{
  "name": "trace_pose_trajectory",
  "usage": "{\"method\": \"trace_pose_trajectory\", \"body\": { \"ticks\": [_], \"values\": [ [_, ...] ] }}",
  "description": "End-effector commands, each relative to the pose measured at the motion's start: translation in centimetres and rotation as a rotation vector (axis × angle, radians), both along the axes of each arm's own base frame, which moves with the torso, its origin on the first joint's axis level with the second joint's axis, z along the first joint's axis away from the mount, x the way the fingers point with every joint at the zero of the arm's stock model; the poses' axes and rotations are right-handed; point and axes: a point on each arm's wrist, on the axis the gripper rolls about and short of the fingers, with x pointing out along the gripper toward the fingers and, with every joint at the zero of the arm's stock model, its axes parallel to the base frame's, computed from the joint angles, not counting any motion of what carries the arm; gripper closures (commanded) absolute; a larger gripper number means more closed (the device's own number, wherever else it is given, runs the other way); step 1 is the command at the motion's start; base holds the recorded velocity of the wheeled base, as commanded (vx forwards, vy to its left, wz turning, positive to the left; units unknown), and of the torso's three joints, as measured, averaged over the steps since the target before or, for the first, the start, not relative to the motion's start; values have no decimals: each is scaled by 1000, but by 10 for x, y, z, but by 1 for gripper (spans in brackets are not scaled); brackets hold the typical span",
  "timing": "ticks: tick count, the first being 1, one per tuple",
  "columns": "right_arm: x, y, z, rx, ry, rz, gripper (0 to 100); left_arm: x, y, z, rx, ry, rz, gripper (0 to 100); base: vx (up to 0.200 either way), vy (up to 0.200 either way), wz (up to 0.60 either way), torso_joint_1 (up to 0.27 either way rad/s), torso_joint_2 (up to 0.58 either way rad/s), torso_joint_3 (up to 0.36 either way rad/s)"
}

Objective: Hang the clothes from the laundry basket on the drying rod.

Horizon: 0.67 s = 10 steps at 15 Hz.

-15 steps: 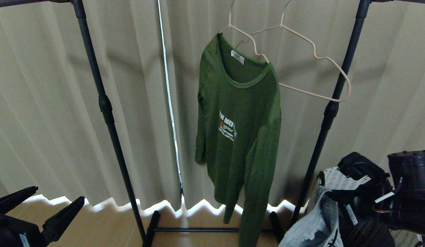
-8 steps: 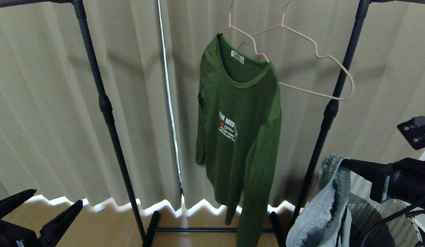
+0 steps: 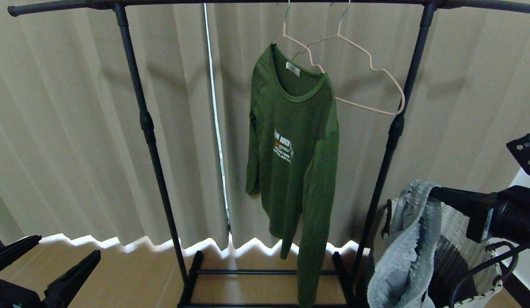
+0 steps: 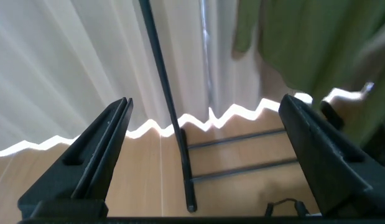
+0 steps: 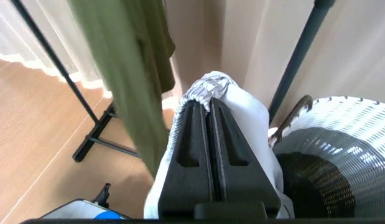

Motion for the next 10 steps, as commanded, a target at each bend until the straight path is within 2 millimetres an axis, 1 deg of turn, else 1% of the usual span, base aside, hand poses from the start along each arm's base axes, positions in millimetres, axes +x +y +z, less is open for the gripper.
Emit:
{"method": "trace_pose_trajectory", "body": {
  "ticks": [1, 2, 4, 5, 7, 8, 9, 10],
  "values": [
    [9, 3, -1, -5, 14, 3, 100, -1, -3, 0, 0, 0, -33, 0, 0, 0, 0, 0, 0, 0],
    [10, 3, 0, -5, 14, 3, 100, -2, -4, -1, 0, 2, -47, 0, 0, 0, 0, 0, 0, 0],
    [10, 10, 3, -3, 4, 37, 100, -7, -8, -9, 36, 12, -121, 0, 0, 0, 0, 0, 0, 0],
    [10, 12, 5, 0, -5, 49, 100, -7, -11, -8, 39, 11, -157, 0, 0, 0, 0, 0, 0, 0],
    [11, 18, 13, 9, -29, 77, 100, -3, -18, 1, 35, -8, -217, 0, 0, 0, 0, 0, 0, 0],
    [11, 23, 19, 17, -48, 106, 100, 5, -24, 15, 30, -32, -250, 0, 0, 0, 0, 0, 0, 0],
    [11, 27, 21, 20, -56, 124, 100, 13, -31, 22, 29, -31, -284, 0, 0, 0, 0, 0, 0, 0],
    [10, 31, 26, 27, -70, 144, 100, 22, -42, 28, 32, -21, -342, 0, 0, 0, 0, 0, 0, 0]
  ]
}}
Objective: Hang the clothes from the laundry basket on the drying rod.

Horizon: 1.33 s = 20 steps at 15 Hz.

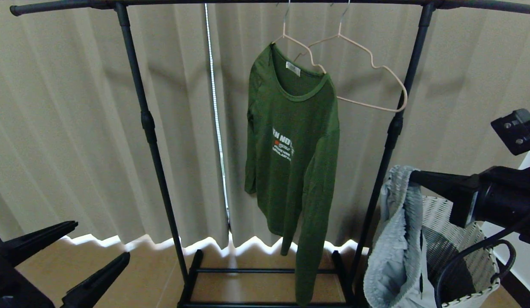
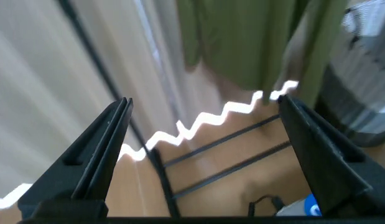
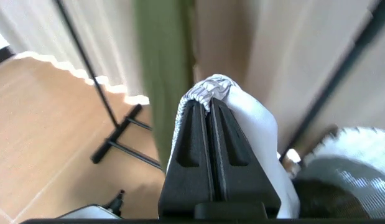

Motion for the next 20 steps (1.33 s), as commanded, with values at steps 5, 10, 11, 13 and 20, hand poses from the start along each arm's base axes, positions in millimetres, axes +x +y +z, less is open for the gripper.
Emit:
{"method": "trace_pose_trajectory", "body": {
  "ticks": [5, 10, 11, 13, 20],
  "values": [
    [5, 24, 28, 37, -81, 102, 100, 56, -72, 11, 72, 129, -251, 0, 0, 0, 0, 0, 0, 0],
    [6, 37, 45, 64, -128, 150, 100, 84, -106, -7, 137, 218, -302, 0, 0, 0, 0, 0, 0, 0],
    [5, 40, 49, 70, -139, 164, 100, 84, -118, -10, 133, 239, -334, 0, 0, 0, 0, 0, 0, 0],
    [4, 44, 57, 83, -163, 184, 100, 83, -147, -12, 51, 309, -376, 0, 0, 0, 0, 0, 0, 0],
    [-13, 49, 77, 164, -206, 265, 100, 83, -235, -9, -317, 501, -266, 0, 0, 0, 0, 0, 0, 0]
  ]
}}
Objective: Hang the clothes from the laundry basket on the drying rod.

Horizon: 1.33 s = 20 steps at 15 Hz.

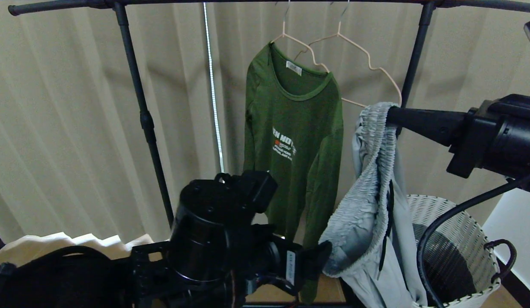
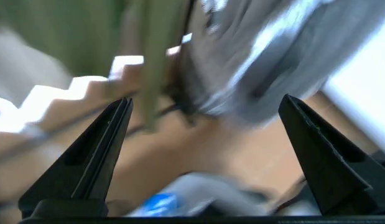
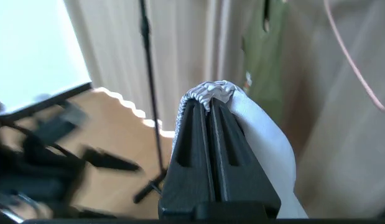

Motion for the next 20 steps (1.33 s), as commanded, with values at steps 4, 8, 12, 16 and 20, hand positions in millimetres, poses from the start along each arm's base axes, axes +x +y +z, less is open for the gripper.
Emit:
{"method": "trace_pose_trajectory", "body": {
  "ticks": [4, 8, 12, 16, 20],
  "values": [
    [-14, -5, 15, 61, -32, 61, 100, 4, -26, -12, -48, 85, 24, 0, 0, 0, 0, 0, 0, 0],
    [-20, -9, 22, 77, -58, 83, 100, 8, -25, -22, -38, 115, 82, 0, 0, 0, 0, 0, 0, 0],
    [-20, -9, 28, 85, -71, 84, 100, 5, -21, -31, -13, 138, 90, 0, 0, 0, 0, 0, 0, 0],
    [-18, -8, 26, 77, -58, 80, 100, -7, -6, -37, 26, 154, 84, 100, 0, 0, 0, 0, 0, 0],
    [-10, -3, 19, 60, -31, 78, 100, -44, 44, -33, 136, 51, -16, 100, 0, 0, 0, 0, 0, 0]
  ]
}}
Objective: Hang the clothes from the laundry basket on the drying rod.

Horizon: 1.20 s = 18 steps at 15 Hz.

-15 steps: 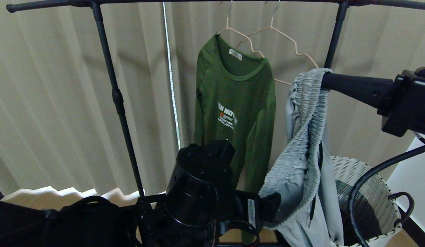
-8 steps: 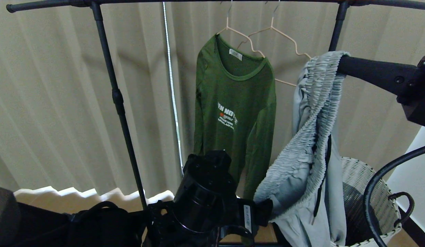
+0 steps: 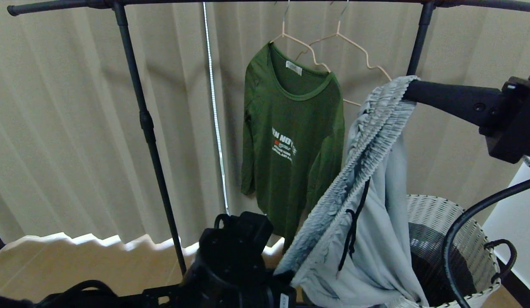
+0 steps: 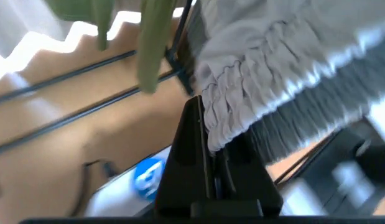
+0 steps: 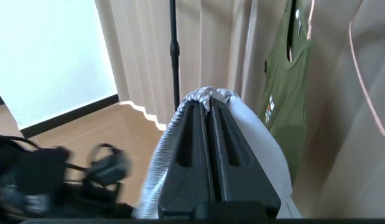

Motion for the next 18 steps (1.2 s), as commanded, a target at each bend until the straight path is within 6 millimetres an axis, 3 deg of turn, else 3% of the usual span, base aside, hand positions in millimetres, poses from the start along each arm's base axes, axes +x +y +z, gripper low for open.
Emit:
{"method": "trace_pose_trajectory", "body": {
  "ticks": [1, 3, 4, 5, 7, 9, 11, 15, 18],
  "values": [
    [3, 2, -5, -12, 17, -2, 100, -32, 55, 16, 36, -127, -85, 100, 0, 0, 0, 0, 0, 0],
    [4, 3, -9, -20, 28, -2, 100, -33, 70, 31, 5, -179, -66, 100, 0, 0, 0, 0, 0, 0],
    [9, 5, -18, -39, 56, -7, 100, -23, 91, 55, -2, -252, 13, 100, 0, 0, 0, 0, 0, 0],
    [10, 6, -21, -46, 64, -8, 100, -18, 98, 67, 4, -277, 46, 100, 0, 0, 0, 0, 0, 0],
    [17, 10, -27, -61, 79, -14, 100, -1, 114, 125, -39, -349, 153, 100, 0, 0, 0, 0, 0, 0],
    [22, 9, -26, -62, 76, -30, 100, 13, 121, 157, -52, -423, 220, 100, 0, 0, 0, 0, 0, 0],
    [30, 10, -16, -39, 39, -42, 100, 44, 135, 189, 76, -593, 298, 100, 0, 0, 0, 0, 0, 0],
    [53, 7, 10, 9, -35, -104, 100, 69, 127, 234, 109, -747, 306, 100, 0, 0, 0, 0, 0, 0],
    [61, -6, 18, 16, -57, -166, 100, 78, 114, 237, 100, -746, 283, 100, 0, 0, 0, 0, 0, 0]
  ]
}}
